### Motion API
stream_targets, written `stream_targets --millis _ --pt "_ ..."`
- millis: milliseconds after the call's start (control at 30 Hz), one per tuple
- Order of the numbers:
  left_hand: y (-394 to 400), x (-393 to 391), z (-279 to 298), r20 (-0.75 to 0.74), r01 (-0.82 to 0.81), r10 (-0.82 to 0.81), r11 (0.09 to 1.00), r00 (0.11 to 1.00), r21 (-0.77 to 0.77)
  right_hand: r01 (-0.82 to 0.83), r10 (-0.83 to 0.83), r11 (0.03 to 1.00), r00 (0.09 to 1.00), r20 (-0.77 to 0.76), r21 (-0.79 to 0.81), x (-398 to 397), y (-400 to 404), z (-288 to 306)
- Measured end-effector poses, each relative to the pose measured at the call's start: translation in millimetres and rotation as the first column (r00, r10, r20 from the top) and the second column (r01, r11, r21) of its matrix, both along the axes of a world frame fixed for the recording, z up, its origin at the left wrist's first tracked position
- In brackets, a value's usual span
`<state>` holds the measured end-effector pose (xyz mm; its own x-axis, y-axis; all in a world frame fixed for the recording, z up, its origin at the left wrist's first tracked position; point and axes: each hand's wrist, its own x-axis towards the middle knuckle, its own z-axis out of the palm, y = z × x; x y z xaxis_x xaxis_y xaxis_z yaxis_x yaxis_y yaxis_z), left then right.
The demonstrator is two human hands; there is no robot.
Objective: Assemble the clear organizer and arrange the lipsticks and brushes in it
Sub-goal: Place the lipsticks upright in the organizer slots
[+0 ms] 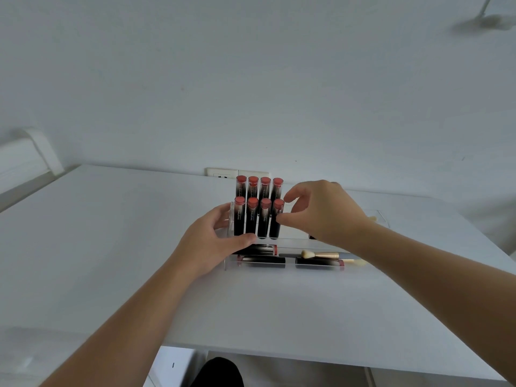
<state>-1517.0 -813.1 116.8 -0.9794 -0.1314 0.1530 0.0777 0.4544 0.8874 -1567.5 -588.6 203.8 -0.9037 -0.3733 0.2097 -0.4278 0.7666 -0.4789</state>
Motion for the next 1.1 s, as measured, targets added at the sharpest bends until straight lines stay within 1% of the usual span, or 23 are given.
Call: stream_targets --millis 100,233,400,533,633,700,767,833,900,1000,1100 --pt "0 1 -1 0.004 -0.01 0.01 1.0 1.0 0.002 0.005 -0.004 1.0 1.0 -0.015 0.027 -5 16 7" --pt "0 2 -1 0.01 -0.02 0.02 1.0 1.0 0.005 -0.05 0.045 0.993 0.998 0.05 0.107 -13 43 10" --pt "-1 3 2 0.006 -0.052 0.052 0.998 0.999 0.021 -0.071 0.055 0.955 0.996 0.065 0.289 -18 68 11" --pt "-5 6 9 -0.013 -0.096 0.098 0.992 0.995 0.078 -0.097 0.083 0.951 0.995 0.06 0.293 -16 79 14" --pt "-8 18 11 -0.104 -0.198 0.204 0.978 0.973 0.058 -0.193 0.166 0.946 0.978 0.122 0.261 -6 78 13" --pt "-8 30 10 -0.187 -0.27 0.281 0.96 0.941 0.081 -0.269 0.234 0.928 0.959 0.157 0.257 3 72 10" --pt "-5 41 9 -0.265 -0.261 0.271 0.963 0.925 0.074 -0.329 0.288 0.9 0.941 0.177 0.285 11 61 7" --pt "0 50 10 -0.331 -0.204 0.181 0.978 0.926 -0.035 -0.346 0.314 0.877 0.938 0.148 0.334 18 47 3" --pt "5 55 13 -0.38 -0.159 0.06 0.959 0.923 -0.234 -0.318 0.308 0.872 0.947 0.088 0.372 22 33 -1" --pt "10 57 20 -0.395 -0.131 -0.096 0.85 0.914 -0.51 -0.295 0.287 0.877 0.955 0.079 0.378 24 18 -7" --pt "13 54 22 -0.367 -0.113 -0.171 0.764 0.914 -0.636 -0.29 0.273 0.867 0.957 0.101 0.405 26 10 -8"
